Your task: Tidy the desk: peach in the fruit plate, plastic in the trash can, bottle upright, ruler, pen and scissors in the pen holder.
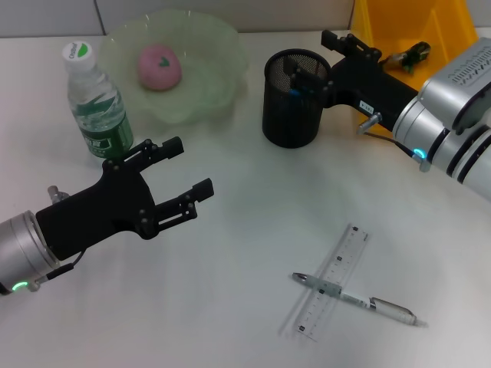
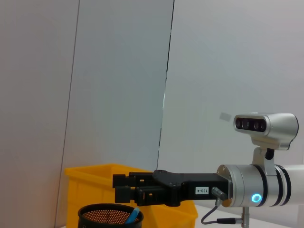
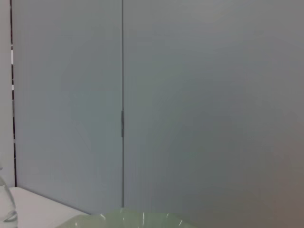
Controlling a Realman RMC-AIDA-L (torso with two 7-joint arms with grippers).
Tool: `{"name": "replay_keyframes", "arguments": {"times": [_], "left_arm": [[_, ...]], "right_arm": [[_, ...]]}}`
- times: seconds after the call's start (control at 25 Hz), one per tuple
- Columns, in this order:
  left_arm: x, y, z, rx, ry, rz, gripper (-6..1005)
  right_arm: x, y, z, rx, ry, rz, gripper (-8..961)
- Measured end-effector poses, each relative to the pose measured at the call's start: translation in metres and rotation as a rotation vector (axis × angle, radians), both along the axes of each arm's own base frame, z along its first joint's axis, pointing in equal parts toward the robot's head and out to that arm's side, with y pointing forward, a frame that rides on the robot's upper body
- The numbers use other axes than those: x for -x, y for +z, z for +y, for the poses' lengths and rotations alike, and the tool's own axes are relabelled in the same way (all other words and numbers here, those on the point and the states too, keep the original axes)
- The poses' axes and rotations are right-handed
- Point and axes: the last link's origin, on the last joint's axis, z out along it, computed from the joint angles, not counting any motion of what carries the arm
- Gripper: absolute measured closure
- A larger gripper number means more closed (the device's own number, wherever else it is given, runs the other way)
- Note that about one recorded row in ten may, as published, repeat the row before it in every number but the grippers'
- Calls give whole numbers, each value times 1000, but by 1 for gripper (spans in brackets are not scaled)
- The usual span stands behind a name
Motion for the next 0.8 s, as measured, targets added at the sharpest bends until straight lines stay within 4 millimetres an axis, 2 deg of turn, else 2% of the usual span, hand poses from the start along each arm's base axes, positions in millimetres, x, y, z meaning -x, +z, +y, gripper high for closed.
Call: {"name": "replay_keyframes", "arguments": {"times": [0.56,0.8], "left_arm": [[0,0,-2,1,1,-5,201],[1,0,-3,4,1,-4,201]], "right_arm": [[1,4,-4,-20,23,37,168],[1,13,-18,-22,66,139,168]]}}
